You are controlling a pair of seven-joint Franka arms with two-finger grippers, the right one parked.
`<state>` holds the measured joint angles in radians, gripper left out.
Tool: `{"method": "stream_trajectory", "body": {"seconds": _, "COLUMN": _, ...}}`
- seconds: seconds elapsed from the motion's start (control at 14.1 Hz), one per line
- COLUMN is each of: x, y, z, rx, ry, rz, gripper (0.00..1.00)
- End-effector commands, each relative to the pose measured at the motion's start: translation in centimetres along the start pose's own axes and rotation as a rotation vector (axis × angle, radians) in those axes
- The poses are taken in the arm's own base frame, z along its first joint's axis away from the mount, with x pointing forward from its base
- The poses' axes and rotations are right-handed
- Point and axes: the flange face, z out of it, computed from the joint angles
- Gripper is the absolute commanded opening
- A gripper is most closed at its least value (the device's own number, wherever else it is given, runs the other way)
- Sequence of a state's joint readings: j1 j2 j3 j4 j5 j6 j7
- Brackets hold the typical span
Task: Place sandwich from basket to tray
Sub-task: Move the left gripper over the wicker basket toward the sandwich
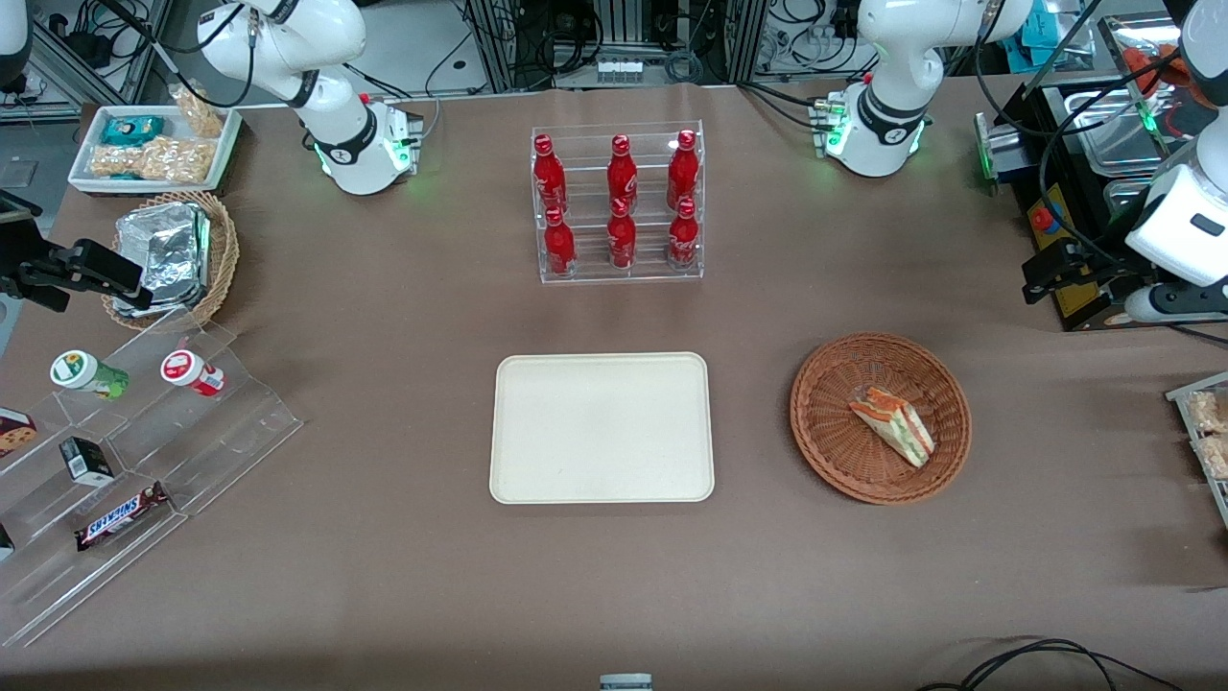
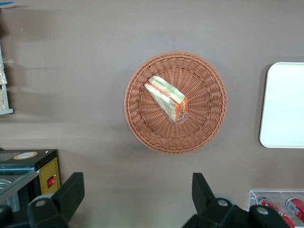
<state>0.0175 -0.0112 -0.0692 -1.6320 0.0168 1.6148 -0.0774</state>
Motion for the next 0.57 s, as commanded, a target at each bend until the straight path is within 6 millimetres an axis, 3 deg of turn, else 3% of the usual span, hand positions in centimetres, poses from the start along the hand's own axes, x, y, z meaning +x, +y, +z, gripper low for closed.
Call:
{"method": "stream_trajectory", "body": {"seconds": 0.0, "x": -0.08, "y": 0.18, "z": -0.27, "rx": 0.0, "ry": -0.006, "rz": 0.016, "gripper": 1.0}}
{"method": "stream_trajectory", "body": {"seconds": 0.49, "x": -0.26, "y": 0.37, "z": 0.37, "rx": 0.0, "ry": -0.037, "rz": 0.006, "gripper": 1.0}}
